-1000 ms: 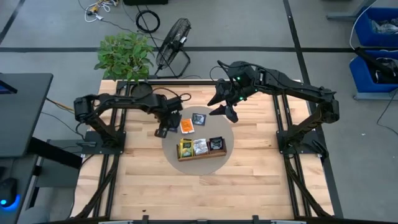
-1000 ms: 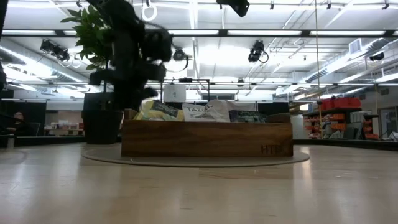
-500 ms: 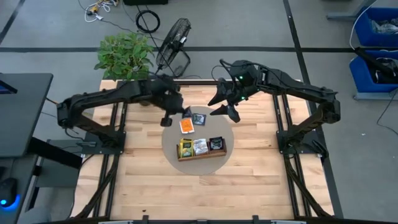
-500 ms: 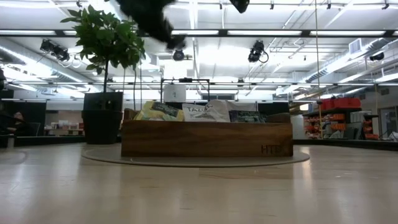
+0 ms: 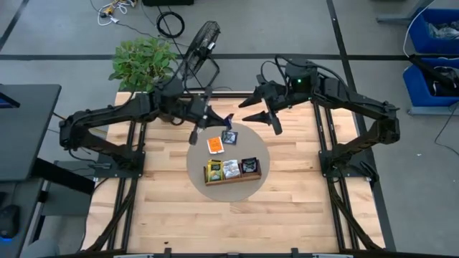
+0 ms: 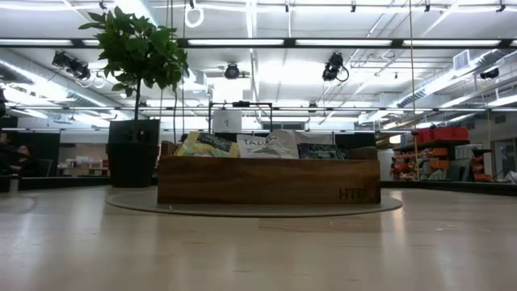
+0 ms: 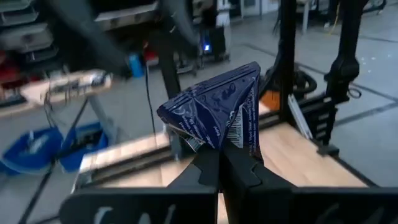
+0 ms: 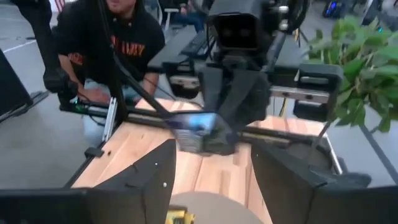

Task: Pick & Place Tea
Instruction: Put the violet tea bag into the right section of the wooden organizer

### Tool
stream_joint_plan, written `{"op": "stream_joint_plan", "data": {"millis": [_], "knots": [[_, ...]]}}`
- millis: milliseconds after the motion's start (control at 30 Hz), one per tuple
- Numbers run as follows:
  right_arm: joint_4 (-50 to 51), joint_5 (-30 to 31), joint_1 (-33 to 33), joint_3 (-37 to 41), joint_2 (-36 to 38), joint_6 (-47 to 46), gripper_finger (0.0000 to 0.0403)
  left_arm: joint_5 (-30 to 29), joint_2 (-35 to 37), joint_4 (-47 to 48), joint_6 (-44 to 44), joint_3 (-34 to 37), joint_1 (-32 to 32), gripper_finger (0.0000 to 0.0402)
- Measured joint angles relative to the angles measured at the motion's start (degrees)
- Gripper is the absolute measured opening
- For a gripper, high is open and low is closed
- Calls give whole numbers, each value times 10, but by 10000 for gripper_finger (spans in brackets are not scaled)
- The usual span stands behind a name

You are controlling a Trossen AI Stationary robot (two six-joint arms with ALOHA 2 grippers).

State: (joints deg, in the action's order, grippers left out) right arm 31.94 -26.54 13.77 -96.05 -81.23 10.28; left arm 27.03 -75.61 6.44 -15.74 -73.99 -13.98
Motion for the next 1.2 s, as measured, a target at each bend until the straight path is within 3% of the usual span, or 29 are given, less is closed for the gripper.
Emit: {"op": "stream_joint_plan", "data": {"millis": [167,500,733,1200], "knots": [[-7,-1,0,0,0,-13,217,-20,-2,-52,1,0,23,3],[-102,-67,0,0,0,-96,217,-60,-2,-135,-29,0,40,3],[-131,-65,0,0,-1,-123,217,-61,-2,-184,-31,0,40,3],[-214,-87,0,1,-39,-174,216,-61,-2,-195,-45,0,40,3]]}}
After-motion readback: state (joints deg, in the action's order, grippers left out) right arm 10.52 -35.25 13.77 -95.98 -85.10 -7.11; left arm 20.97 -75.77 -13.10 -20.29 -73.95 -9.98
